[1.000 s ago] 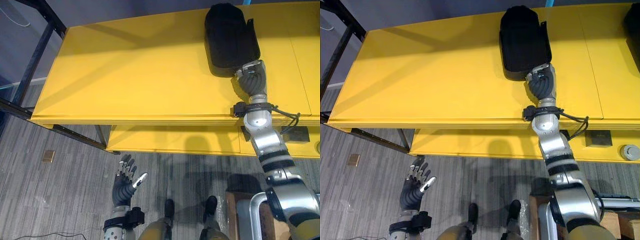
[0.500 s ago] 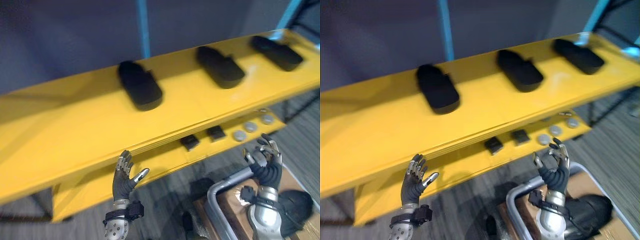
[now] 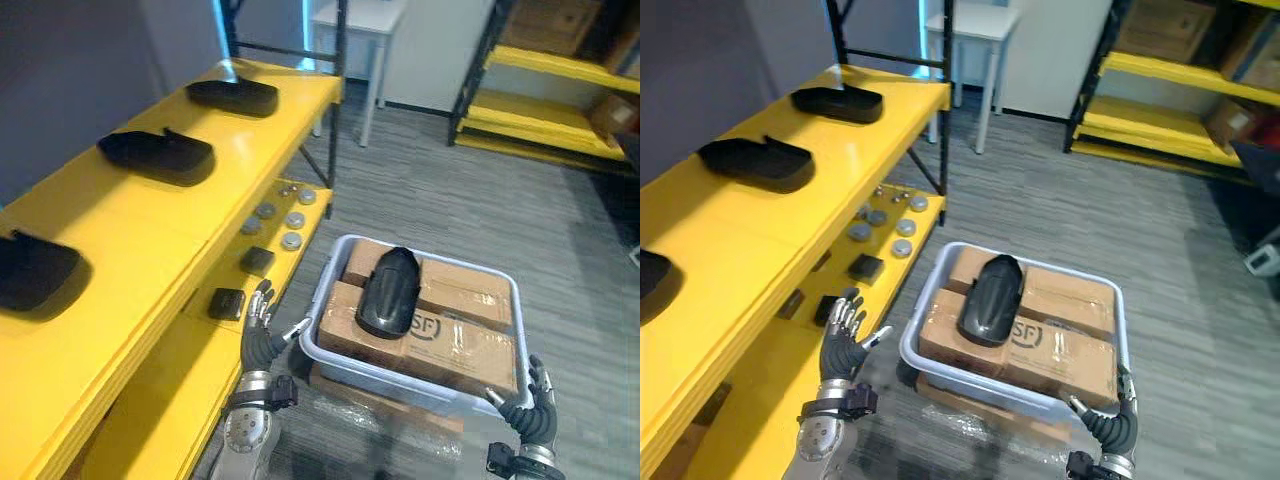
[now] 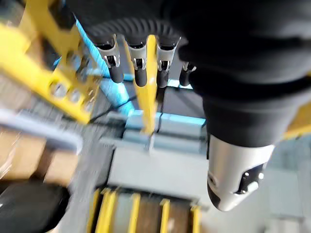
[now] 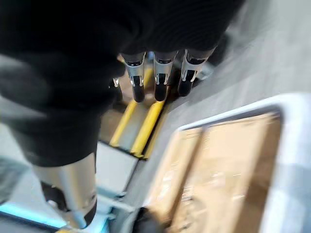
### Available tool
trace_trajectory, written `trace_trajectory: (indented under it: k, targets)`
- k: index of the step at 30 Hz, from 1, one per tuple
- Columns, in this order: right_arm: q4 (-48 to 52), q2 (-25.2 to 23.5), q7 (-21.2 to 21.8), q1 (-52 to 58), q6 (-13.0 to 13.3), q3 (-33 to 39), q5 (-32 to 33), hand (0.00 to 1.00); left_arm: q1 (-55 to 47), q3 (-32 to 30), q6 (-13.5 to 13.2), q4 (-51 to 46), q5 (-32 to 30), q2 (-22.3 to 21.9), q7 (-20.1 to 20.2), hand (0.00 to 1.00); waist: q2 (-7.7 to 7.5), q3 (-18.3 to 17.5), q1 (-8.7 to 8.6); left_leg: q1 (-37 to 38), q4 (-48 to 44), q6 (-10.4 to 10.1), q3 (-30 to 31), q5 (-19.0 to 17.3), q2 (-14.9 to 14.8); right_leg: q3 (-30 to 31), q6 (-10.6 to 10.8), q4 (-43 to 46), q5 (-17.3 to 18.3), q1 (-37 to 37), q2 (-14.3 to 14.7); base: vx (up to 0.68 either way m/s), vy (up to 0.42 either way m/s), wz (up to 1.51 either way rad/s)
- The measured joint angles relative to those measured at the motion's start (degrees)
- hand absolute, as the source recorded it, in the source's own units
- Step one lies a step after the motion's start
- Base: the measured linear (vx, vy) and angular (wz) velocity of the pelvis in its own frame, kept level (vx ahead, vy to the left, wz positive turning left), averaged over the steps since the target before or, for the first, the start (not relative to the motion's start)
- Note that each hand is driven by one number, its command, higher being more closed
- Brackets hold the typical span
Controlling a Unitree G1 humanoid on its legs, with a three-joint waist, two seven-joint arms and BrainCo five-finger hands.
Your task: Walk over and take plastic housings, then place them on the shelf
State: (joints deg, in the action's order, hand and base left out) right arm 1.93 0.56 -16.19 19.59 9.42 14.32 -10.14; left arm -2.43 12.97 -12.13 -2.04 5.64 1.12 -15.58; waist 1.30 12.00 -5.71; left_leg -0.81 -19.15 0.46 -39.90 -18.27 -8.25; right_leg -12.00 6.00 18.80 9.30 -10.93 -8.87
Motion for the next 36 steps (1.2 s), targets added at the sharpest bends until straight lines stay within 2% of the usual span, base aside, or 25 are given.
trace_trajectory:
  k: [2,4,5,6,7,8,10,11,13,15,17,18,20,21,23,26,29,33,36]
  targets:
    - [-1.7,0.0,0.1,-0.5,-0.3,-0.6,0.0,0.0,-0.1,0.3,0.2,1.4,0.1,-0.6,0.1,0.0,0.42,-0.2,-0.13,0.0,-0.5,-0.9,-0.5,0.8,-1.5,0.1,-1.2,-2.4,-1.5,0.7,1.8,0.03,-0.175,-0.38]
    - [-4.2,0.0,0.4,-0.8,-0.4,-3.3,0.0,0.0,-0.3,0.2,0.4,3.3,1.0,-0.9,0.0,0.0,0.64,-0.4,0.19,0.9,-3.9,-1.7,-0.9,1.3,-6.1,1.6,-3.8,-8.1,-4.0,4.5,6.3,0.1,-0.265,-0.57]
    - [-4.8,0.0,0.5,-1.2,-0.4,-3.9,0.0,0.0,-0.5,-0.1,0.4,3.4,1.1,-0.9,0.0,0.0,0.64,-0.4,0.26,1.1,-5.3,-1.7,-0.8,1.3,-7.3,2.2,-4.3,-9.3,-4.5,5.3,7.4,0.16,-0.324,-0.83]
    - [-6.3,0.3,0.5,-2.4,-0.5,-5.2,0.0,0.0,-0.8,-0.5,0.4,4.6,1.4,-1.0,-0.2,0.0,0.93,-0.5,0.56,1.2,-9.9,-1.1,-0.1,1.7,-10.2,4.1,-5.6,-11.8,-5.7,7.8,9.6,0.15,-0.265,-0.73]
    - [-6.9,0.6,0.5,-2.9,-0.5,-5.8,0.0,0.0,-0.8,-1.0,0.4,5.2,1.5,-0.9,-0.3,0.0,1.08,-0.6,0.72,0.7,-11.9,-0.3,1.2,2.2,-11.0,5.0,-6.0,-12.6,-6.1,8.5,10.2,0.18,-0.292,-0.82]
    - [-8.3,1.5,0.4,-4.5,-0.7,-6.6,0.0,0.0,-0.7,-1.7,0.7,6.4,1.4,-0.9,-0.3,0.0,1.05,-0.7,0.9,-1.8,-17.6,2.9,6.5,4.0,-11.8,6.7,-6.7,-13.5,-6.6,9.5,10.5,0.1,-0.156,-0.65]
    - [-12.1,3.1,0.2,-8.2,-1.0,-8.0,0.1,0.0,-1.3,-3.3,0.8,7.9,0.8,-1.4,-0.3,0.0,0.87,-0.6,2.42,-5.1,-17.5,-1.5,18.2,1.2,-7.9,10.0,-7.0,-13.7,-6.9,9.7,9.6,0.07,-0.062,-0.87]
    - [-15.9,4.2,0.1,-11.4,-1.4,-9.0,0.1,0.0,-1.9,-4.5,1.0,8.9,-0.6,-1.2,-0.5,0.0,0.92,-0.6,3.18,-5.8,-14.1,-2.7,22.7,0.7,-5.5,11.4,-7.1,-13.8,-7.0,9.9,8.9,0.04,0.012,-0.73]
    - [-21.6,4.4,-0.1,-15.8,-2.0,-8.8,0.1,0.0,-2.4,-5.9,1.1,11.3,-3.1,-0.8,-0.6,0.0,1.12,-0.6,3.6,-6.7,-7.6,-2.7,25.7,0.9,-4.6,11.1,-7.0,-14.2,-7.0,10.9,7.9,0.03,0.049,-0.17]
    - [-26.3,4.4,-1.0,-21.3,-2.7,-9.0,0.1,0.0,-2.6,-7.5,1.2,13.0,-6.2,-0.1,-0.8,0.0,1.69,-0.5,4.59,-8.4,-1.7,-3.8,27.8,3.8,-4.3,10.6,-6.6,-14.3,-7.2,10.9,7.6,0.01,0.135,0.06]
    - [-30.6,5.8,-2.7,-28.9,-3.5,-9.6,0.1,0.0,-3.9,-8.2,1.5,15.2,-8.9,0.9,-1.3,0.0,3.96,0.4,6.12,-8.2,4.9,-5.3,29.9,14.0,-4.0,10.5,-4.7,-14.7,-6.8,11.0,7.9,0.02,0.228,-0.06]
    - [-31.3,5.9,-3.2,-30.5,-3.9,-9.7,0.0,0.0,-4.1,-8.2,1.6,15.9,-9.5,1.3,-1.5,0.0,3.94,0.6,6.66,-8.0,6.0,-6.0,30.1,16.0,-3.6,10.4,-4.2,-14.7,-6.7,10.8,7.4,0.03,0.249,0.19]
    - [-32.6,5.9,-5.1,-36.0,-4.7,-9.7,0.0,0.0,-4.6,-8.2,1.8,17.6,-10.7,3.0,-2.0,0.0,2.63,2.0,8.0,-8.1,10.2,-3.8,30.5,18.5,0.6,8.9,-2.1,-14.7,-6.8,9.6,3.7,0.01,0.232,0.41]
    - [-33.0,5.9,-5.5,-37.6,-4.9,-9.5,0.0,0.0,-4.7,-8.1,1.9,18.1,-11.1,3.3,-2.0,0.0,2.47,2.4,8.36,-8.2,10.9,-3.3,30.5,18.9,1.4,8.7,-1.6,-14.9,-7.0,9.3,3.0,0.01,0.208,0.33]
    - [-37.0,5.5,-6.6,-45.8,-6.1,-9.1,0.0,0.0,-4.9,-8.2,2.0,19.8,-11.5,4.3,-2.2,0.0,2.3,4.3,10.92,-9.8,11.2,-2.4,30.8,19.7,3.4,7.7,-0.3,-16.0,-7.8,8.6,1.1,0.02,0.176,0.23]
    - [-42.1,5.6,-8.1,-58.1,-6.8,-6.8,0.1,0.0,-3.9,-7.7,1.9,23.6,-11.4,5.8,-2.8,0.0,2.09,7.5,12.65,-13.0,10.8,-1.8,32.1,20.2,4.2,6.3,0.4,-16.3,-8.6,6.7,0.5,-0.01,0.096,0.26]
    - [-46.6,6.7,-9.6,-67.2,-7.1,-3.7,0.1,0.0,-3.8,-6.4,1.9,27.6,-11.3,6.2,-2.8,0.0,1.78,10.2,13.19,-14.6,10.8,-1.6,32.5,20.7,4.3,5.8,0.4,-16.3,-9.1,5.3,0.5,-0.02,0.041,0.11]
    - [-57.6,13.8,-13.4,-77.5,-8.9,-0.2,0.2,0.0,-0.4,-2.5,1.6,34.6,-9.7,6.0,-2.8,0.0,2.04,12.4,14.48,-18.7,11.7,-1.6,34.3,22.4,4.6,3.9,0.6,-16.4,-10.1,1.7,0.5,-0.02,0.018,0.21]
    - [-60.8,16.7,-15.2,-79.8,-10.0,-0.2,0.1,0.0,1.2,-1.9,1.4,36.7,-8.3,5.6,-2.9,0.0,2.35,13.0,14.47,-20.6,12.5,-1.5,35.2,23.4,4.9,3.4,0.6,-16.4,-10.6,-0.1,0.5,-0.02,0.02,0.14]
